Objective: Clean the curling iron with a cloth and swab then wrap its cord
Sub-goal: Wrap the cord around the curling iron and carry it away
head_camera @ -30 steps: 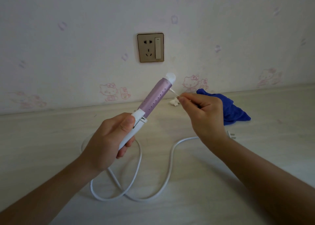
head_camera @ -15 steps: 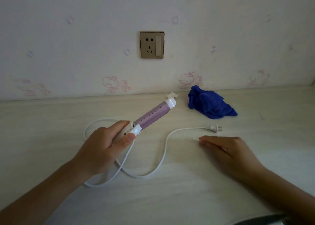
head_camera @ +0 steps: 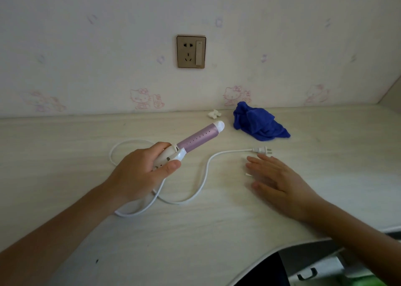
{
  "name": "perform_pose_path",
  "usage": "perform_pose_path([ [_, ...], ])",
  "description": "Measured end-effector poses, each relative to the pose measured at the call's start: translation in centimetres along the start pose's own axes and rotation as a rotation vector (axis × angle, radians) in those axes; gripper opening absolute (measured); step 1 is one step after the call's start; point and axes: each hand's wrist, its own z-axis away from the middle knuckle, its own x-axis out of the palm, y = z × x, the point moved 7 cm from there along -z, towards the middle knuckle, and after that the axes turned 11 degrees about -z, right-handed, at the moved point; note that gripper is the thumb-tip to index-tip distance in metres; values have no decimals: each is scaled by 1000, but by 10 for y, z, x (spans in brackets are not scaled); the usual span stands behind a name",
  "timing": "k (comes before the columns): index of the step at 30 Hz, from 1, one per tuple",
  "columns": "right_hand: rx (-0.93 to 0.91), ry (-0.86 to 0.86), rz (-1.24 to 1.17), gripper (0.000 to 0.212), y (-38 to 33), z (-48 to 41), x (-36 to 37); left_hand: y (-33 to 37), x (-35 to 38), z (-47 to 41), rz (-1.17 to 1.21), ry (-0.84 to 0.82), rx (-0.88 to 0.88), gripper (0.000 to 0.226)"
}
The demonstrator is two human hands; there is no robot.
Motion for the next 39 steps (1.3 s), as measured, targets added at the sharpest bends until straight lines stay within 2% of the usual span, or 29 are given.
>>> perform_pose_path([
  [2, -6, 143, -166, 42, -18, -2, -3, 4, 0, -1, 39, -32, 2, 29],
  [4, -8, 159, -339, 31, -50, -13, 7, 12, -1, -2, 138, -64, 8, 24],
  [6, 2, 34, -484, 27, -86, -34, 29, 28, -5, -5, 243, -73, 35, 32],
  [9, -22, -229, -745, 37, -147, -57, 60, 61, -19, -12, 334, -40, 141, 43],
  [10, -59, -261, -879, 38, -165, -61, 64, 70, -26, -14, 341, -13, 170, 45],
  [12, -92, -220, -1090, 36, -187, -65, 65, 81, -40, -17, 302, 73, 209, 48],
  [15, -120, -207, -1197, 26, -206, -67, 68, 82, -56, -17, 311, 139, 223, 46],
  [18, -117, -281, -1135, 13, -211, -65, 74, 74, -63, -18, 372, 122, 221, 47],
  [22, -238, -166, -683, 29, -202, -71, 58, 57, -69, -19, 253, 78, 184, 50],
  [24, -261, -142, -556, 27, -193, -77, 44, 50, -71, -18, 166, 63, 154, 50],
  [26, -246, -88, -532, 25, -178, -82, 25, 41, -74, -16, 124, 53, 106, 48],
  [30, -218, 151, -517, 26, -146, -93, -27, 19, -86, -15, 22, 11, 36, 38],
  [34, -215, 242, -521, 22, -140, -101, -55, 6, -80, -9, -23, -121, -27, 63],
  [35, -232, 249, -505, 20, -144, -103, -58, 7, -78, -9, -54, -130, -21, 61],
  [39, -227, 319, -474, 17, -149, -116, -73, 9, -82, -7, -37, -96, 53, 27],
])
